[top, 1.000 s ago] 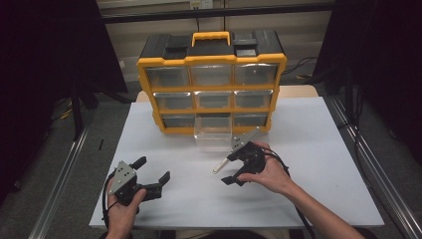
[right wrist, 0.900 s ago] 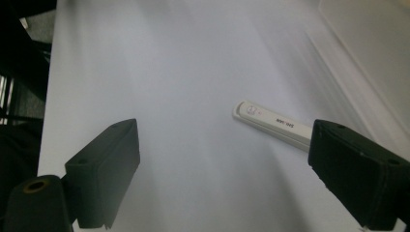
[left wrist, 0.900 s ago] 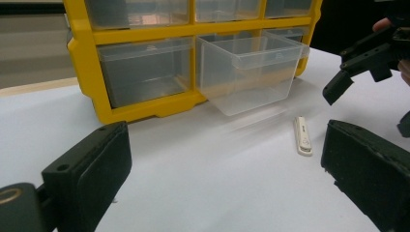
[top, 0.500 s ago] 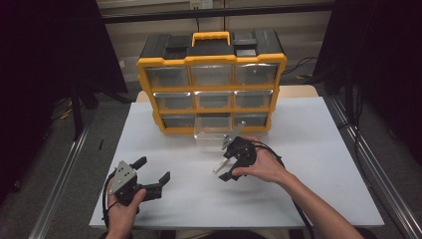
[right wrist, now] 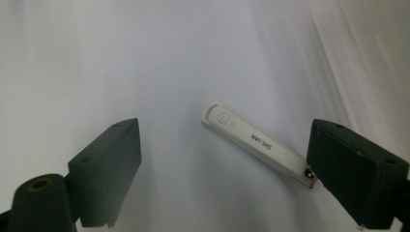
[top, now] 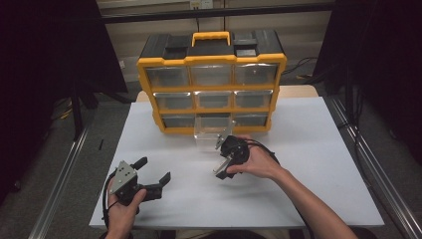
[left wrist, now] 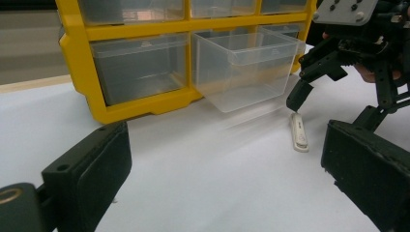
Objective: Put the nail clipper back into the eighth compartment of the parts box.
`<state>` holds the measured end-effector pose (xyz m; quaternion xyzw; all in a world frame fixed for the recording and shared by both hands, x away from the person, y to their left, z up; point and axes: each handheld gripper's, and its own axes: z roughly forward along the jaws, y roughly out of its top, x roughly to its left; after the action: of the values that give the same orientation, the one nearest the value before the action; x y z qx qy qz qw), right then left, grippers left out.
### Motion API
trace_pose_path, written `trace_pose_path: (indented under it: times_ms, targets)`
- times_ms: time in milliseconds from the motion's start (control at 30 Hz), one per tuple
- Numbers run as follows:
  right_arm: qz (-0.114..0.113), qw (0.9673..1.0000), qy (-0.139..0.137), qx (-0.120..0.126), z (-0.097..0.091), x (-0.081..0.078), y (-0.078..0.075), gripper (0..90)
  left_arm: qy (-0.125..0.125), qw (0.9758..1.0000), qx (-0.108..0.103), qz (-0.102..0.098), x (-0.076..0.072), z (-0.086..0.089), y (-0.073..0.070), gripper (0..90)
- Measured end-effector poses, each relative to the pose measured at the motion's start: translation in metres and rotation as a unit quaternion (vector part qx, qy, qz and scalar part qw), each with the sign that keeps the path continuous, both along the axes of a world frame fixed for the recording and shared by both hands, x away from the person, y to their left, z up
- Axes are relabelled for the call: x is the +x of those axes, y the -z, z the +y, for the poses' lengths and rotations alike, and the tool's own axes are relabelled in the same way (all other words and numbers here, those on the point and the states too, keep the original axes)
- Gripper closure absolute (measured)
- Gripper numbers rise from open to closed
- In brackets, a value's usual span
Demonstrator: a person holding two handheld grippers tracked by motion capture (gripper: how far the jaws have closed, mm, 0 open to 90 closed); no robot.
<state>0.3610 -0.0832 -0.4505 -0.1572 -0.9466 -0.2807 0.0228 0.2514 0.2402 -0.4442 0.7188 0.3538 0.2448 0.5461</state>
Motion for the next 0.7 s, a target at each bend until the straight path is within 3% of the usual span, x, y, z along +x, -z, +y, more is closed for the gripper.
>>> trace_pose_path:
  times_ms: [133,167,267,400,567,700]
  targets:
    - [0.009,0.9997,0.005,-0.021,0.0034,0.0006,0.0015,12.8,0.001,1.0,0.001,0.002,0.0002,-0.0001,0.0003,4.0]
    - [-0.001,0.9998,-0.011,-0.017,0.0045,0.0033,0.0038,12.9,0.002,1.0,0.0,0.004,0.0003,-0.0004,0.0005,4.0]
    - [0.008,0.9995,-0.005,-0.031,0.0063,0.0037,0.0049,15.6,0.005,1.0,0.002,0.004,0.0003,-0.0006,0.0005,4.0]
    - [0.011,0.9991,-0.022,-0.036,0.007,0.0062,0.0056,17.0,0.006,1.0,0.001,0.005,0.0001,-0.0007,0.0005,4.0]
    - [0.026,0.9973,-0.023,-0.065,0.0058,0.0058,0.0051,25.3,0.006,1.0,0.003,0.004,0.0002,-0.0004,0.0006,4.0]
    - [0.033,0.9967,-0.024,-0.071,0.0021,0.007,0.0053,33.8,0.005,1.0,0.002,0.004,0.0003,-0.0006,0.0006,3.9]
